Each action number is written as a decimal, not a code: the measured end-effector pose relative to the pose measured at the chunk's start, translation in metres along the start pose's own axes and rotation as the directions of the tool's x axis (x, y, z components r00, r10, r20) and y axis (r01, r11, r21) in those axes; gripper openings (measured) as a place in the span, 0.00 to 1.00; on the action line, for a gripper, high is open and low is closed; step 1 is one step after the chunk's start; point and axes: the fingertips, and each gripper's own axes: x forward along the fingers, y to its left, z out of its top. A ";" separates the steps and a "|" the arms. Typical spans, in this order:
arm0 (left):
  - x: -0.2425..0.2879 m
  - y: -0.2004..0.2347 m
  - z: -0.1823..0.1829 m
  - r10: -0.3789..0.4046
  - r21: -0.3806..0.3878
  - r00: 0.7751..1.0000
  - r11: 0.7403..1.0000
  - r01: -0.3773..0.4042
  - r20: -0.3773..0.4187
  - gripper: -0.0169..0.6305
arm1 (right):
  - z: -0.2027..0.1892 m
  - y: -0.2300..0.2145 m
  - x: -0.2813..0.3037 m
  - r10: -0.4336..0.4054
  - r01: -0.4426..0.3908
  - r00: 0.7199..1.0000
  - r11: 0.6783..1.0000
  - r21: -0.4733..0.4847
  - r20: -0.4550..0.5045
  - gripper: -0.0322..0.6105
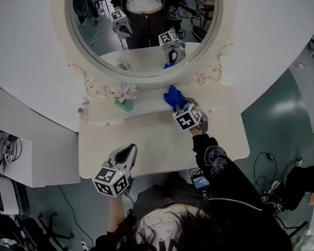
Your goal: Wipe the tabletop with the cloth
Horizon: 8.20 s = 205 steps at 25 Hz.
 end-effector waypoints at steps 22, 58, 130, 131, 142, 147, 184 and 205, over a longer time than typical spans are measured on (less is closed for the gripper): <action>0.089 -0.080 0.011 -0.104 0.063 0.994 0.992 0.106 -0.029 0.03 | -0.116 -0.165 -0.066 -0.117 0.132 0.988 0.980 0.150 -0.099 0.18; -0.030 0.072 -0.003 -0.123 0.050 0.992 0.991 0.124 -0.017 0.03 | 0.024 0.091 -0.103 0.040 -0.047 0.999 0.969 0.243 0.032 0.18; -0.033 0.082 -0.028 -0.133 0.045 0.985 0.989 0.138 -0.106 0.03 | -0.089 0.134 -0.003 -0.013 0.020 0.967 1.000 0.023 -0.253 0.18; -0.026 0.075 -0.028 -0.140 0.048 0.984 0.988 0.146 -0.113 0.03 | -0.097 0.120 -0.008 -0.025 0.035 0.966 0.999 0.034 -0.258 0.18; 0.050 0.002 -0.020 -0.188 0.095 0.970 0.974 0.204 -0.157 0.03 | -0.186 -0.017 -0.052 -0.132 0.179 0.944 0.975 0.133 -0.303 0.18; 0.086 -0.032 -0.018 -0.210 0.102 0.964 0.968 0.229 -0.164 0.03 | -0.223 -0.071 -0.073 -0.170 0.231 0.928 0.960 0.155 -0.331 0.18; 0.003 0.006 -0.043 -0.094 0.044 0.987 0.994 0.101 -0.133 0.03 | -0.165 -0.025 -0.127 -0.123 0.168 0.967 0.965 0.200 -0.223 0.18; -0.194 0.155 -0.077 0.127 -0.026 0.991 0.991 -0.128 -0.044 0.03 | 0.093 0.392 -0.046 0.366 -0.362 0.930 0.928 -0.088 0.039 0.19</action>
